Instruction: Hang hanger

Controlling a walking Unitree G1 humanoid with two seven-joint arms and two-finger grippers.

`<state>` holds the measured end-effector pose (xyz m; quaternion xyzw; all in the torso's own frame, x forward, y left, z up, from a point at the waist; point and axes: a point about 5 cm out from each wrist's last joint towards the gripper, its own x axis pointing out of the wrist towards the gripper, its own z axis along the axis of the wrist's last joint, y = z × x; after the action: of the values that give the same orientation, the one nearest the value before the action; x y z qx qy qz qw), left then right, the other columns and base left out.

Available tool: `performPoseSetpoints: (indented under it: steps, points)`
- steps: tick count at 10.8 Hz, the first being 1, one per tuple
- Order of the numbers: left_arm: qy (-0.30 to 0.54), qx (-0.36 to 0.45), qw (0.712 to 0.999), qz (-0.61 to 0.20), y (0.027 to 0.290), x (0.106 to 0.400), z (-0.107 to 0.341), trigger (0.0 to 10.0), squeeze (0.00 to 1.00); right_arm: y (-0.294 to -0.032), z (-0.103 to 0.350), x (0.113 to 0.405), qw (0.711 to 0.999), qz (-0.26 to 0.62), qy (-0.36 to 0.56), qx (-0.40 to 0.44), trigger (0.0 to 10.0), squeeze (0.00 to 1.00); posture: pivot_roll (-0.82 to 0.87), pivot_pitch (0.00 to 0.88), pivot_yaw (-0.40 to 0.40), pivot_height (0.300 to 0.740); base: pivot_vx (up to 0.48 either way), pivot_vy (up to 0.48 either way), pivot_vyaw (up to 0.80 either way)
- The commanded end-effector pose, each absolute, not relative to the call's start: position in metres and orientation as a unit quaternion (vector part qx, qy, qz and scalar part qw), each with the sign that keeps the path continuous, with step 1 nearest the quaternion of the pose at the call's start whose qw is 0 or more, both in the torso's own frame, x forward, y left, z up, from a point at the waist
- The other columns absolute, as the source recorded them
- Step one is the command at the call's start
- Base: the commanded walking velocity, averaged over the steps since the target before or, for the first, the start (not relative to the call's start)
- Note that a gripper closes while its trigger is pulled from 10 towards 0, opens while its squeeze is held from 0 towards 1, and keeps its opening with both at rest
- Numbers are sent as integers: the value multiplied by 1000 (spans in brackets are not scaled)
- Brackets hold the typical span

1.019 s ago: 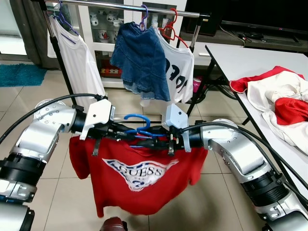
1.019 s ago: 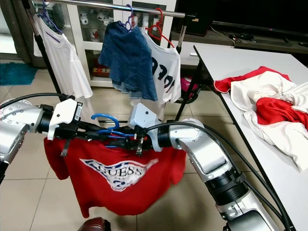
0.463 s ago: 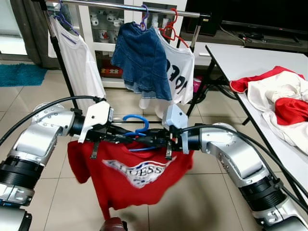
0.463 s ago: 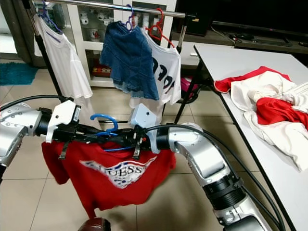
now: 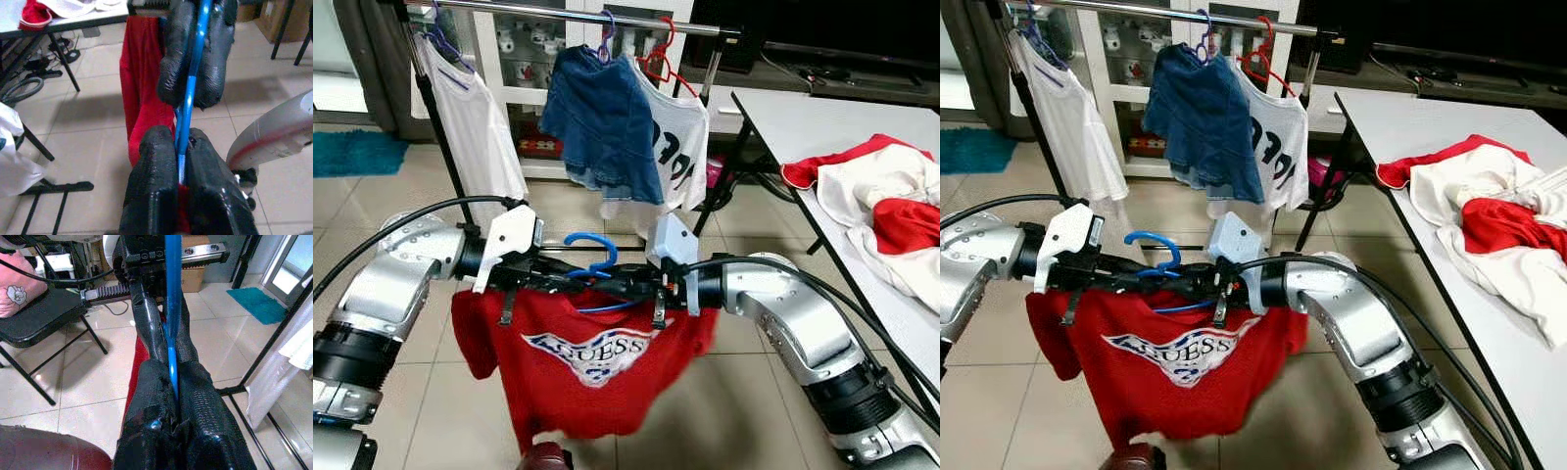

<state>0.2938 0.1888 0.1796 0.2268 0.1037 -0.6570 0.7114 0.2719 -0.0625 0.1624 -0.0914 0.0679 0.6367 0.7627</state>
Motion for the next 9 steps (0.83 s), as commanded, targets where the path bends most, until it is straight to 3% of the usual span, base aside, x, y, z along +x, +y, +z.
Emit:
performPoseSetpoints:
  steps: [1,4,9]
  points:
    - [61,213,743,-632,194,300,196,10000,1000,-61,158,262,741,662,79,-78,0,0,18,0,-51,740,0,0,0]
    - [58,203,737,-642,196,295,200,10000,1000,-73,151,263,741,657,100,-96,0,0,23,0,-57,740,0,0,0]
    - [59,195,733,-649,193,296,199,10000,1000,-82,123,266,777,603,137,-116,0,0,5,0,-37,740,0,0,0]
